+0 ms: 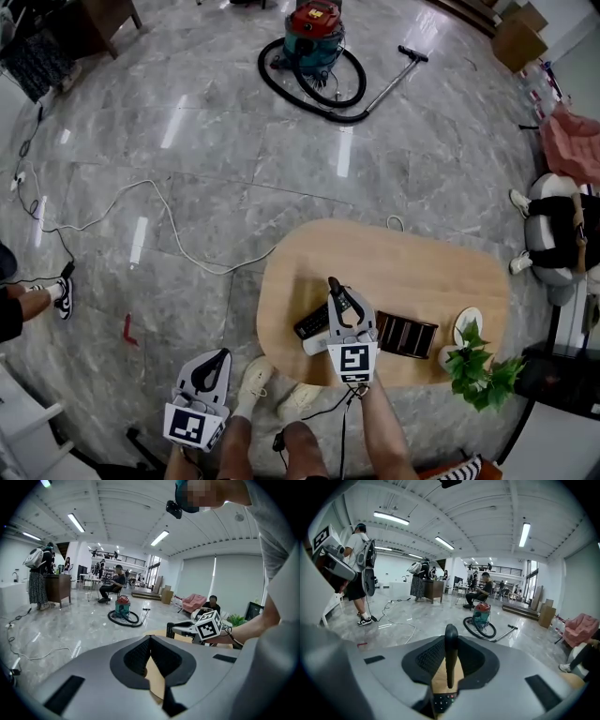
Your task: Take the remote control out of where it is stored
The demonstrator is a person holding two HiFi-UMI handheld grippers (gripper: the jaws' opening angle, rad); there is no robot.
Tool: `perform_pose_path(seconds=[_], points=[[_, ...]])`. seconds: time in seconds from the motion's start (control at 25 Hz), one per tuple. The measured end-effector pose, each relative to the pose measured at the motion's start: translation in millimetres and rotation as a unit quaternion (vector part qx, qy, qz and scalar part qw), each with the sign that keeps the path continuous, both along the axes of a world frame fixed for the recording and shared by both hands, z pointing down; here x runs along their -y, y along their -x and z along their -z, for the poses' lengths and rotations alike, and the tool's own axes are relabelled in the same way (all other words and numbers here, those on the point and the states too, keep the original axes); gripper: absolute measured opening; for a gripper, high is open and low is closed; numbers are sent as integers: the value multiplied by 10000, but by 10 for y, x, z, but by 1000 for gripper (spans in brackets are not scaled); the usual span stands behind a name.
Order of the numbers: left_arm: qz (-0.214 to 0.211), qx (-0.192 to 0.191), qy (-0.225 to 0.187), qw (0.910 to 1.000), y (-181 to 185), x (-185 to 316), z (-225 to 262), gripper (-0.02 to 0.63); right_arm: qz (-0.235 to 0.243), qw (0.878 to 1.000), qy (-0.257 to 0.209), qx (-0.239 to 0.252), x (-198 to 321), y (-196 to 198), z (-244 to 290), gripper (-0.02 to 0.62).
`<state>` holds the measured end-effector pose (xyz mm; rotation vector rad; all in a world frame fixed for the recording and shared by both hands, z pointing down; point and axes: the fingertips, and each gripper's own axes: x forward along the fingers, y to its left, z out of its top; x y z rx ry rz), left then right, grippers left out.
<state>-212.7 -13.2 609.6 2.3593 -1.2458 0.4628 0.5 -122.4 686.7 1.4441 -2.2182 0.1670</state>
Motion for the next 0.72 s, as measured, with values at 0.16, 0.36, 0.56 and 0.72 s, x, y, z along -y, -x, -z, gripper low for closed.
perform_pose_path(seconds=[0.16, 0.36, 0.56, 0.72], points=[[-10, 53, 89, 9999, 2, -19, -117, 5, 1, 10000, -6, -28, 21, -18, -111, 89], [43, 141, 136, 9998, 72, 7, -205, 5, 56, 10000, -23, -46, 32, 30, -247, 89], [30, 115, 196, 9997, 62, -19, -309, 6, 165, 9997, -103, -140, 47, 90, -302, 87], [16, 18, 139, 9999, 39, 3, -290, 6, 124, 9998, -102, -120, 44, 111, -305, 88]])
